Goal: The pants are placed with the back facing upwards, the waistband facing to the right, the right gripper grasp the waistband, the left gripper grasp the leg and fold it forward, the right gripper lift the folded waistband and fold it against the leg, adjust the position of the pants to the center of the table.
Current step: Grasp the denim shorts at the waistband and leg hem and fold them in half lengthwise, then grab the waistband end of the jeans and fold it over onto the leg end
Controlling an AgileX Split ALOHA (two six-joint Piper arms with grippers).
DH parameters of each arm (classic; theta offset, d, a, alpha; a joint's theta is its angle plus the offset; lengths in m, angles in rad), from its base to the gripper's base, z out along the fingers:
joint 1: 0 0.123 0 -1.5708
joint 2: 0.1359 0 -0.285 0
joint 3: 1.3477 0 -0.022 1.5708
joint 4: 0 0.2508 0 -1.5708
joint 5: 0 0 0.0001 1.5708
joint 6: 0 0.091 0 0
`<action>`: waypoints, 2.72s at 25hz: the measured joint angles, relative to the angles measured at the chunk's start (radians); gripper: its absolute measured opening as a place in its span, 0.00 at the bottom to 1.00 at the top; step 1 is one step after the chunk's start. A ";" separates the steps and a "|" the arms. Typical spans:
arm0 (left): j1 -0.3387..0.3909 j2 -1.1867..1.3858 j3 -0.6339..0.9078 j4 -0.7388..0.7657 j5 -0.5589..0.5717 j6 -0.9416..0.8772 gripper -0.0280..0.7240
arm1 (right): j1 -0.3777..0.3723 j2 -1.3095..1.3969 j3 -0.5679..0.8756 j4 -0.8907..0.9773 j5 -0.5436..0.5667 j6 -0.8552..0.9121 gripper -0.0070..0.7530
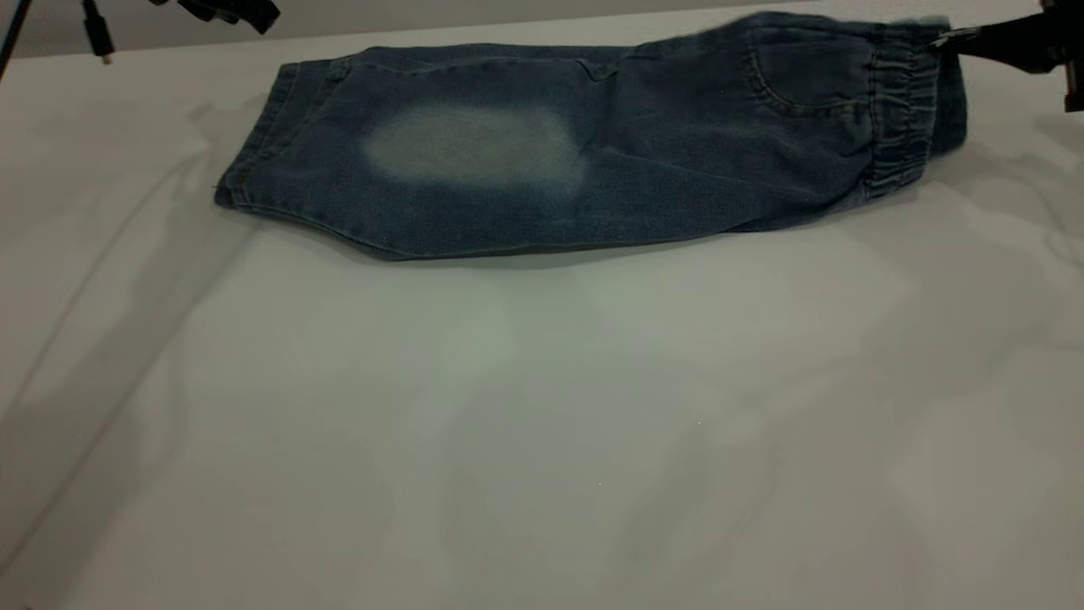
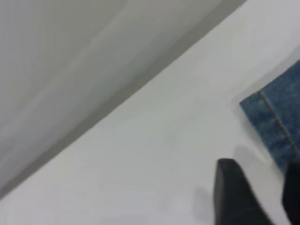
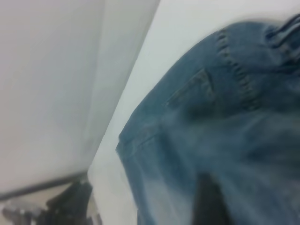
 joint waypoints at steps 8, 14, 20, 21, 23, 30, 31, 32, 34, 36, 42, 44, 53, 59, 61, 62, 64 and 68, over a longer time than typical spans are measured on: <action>-0.027 -0.002 0.000 -0.014 0.147 -0.010 0.63 | 0.010 0.000 0.000 -0.004 0.084 -0.015 0.76; -0.070 -0.002 0.000 -0.026 0.193 -0.004 0.63 | 0.010 0.000 0.000 -0.217 0.120 0.113 0.75; -0.125 -0.003 0.000 -0.046 0.184 -0.003 0.63 | 0.010 0.000 0.001 -0.393 0.012 0.152 0.74; -0.134 -0.004 0.000 -0.051 0.184 -0.003 0.63 | 0.010 0.003 0.001 -0.394 -0.001 0.148 0.74; -0.154 -0.008 0.000 -0.081 0.182 0.002 0.63 | 0.010 0.027 0.001 -0.386 -0.004 0.145 0.74; -0.205 -0.042 0.000 -0.118 0.165 0.025 0.63 | 0.030 0.152 0.001 -0.271 0.040 0.041 0.74; -0.207 -0.050 0.000 -0.128 0.160 0.025 0.63 | 0.030 0.159 0.001 -0.241 0.030 0.016 0.74; -0.210 -0.055 0.000 -0.128 0.159 0.025 0.63 | 0.030 0.159 0.001 -0.210 0.017 -0.004 0.74; -0.213 -0.068 0.001 -0.126 0.160 0.025 0.63 | 0.030 0.157 0.000 -0.151 0.002 -0.031 0.74; -0.213 -0.080 0.001 -0.126 0.160 0.025 0.63 | 0.030 0.157 0.000 -0.135 -0.033 -0.044 0.74; -0.213 -0.111 0.001 -0.125 0.161 0.025 0.63 | 0.030 0.159 -0.027 -0.116 -0.077 -0.060 0.74; -0.213 -0.122 0.001 -0.125 0.162 0.025 0.63 | 0.030 0.172 -0.052 -0.114 -0.077 -0.043 0.74; -0.245 -0.130 0.002 -0.125 0.162 0.024 0.63 | 0.069 0.257 -0.142 -0.075 -0.024 0.010 0.72; -0.273 -0.130 0.002 -0.148 0.161 0.024 0.63 | 0.111 0.267 -0.142 -0.003 -0.044 -0.049 0.54; -0.279 -0.130 0.003 -0.166 0.158 0.024 0.63 | 0.111 0.268 -0.141 -0.004 -0.048 -0.061 0.41; -0.280 -0.130 0.003 -0.183 0.157 0.024 0.63 | 0.111 0.268 -0.141 -0.006 -0.045 -0.070 0.33; -0.283 -0.125 0.004 -0.206 0.152 0.025 0.63 | 0.110 0.268 -0.147 -0.007 -0.032 -0.079 0.19; -0.285 -0.082 0.004 -0.241 0.149 0.027 0.63 | 0.110 0.267 -0.170 -0.002 0.067 -0.099 0.18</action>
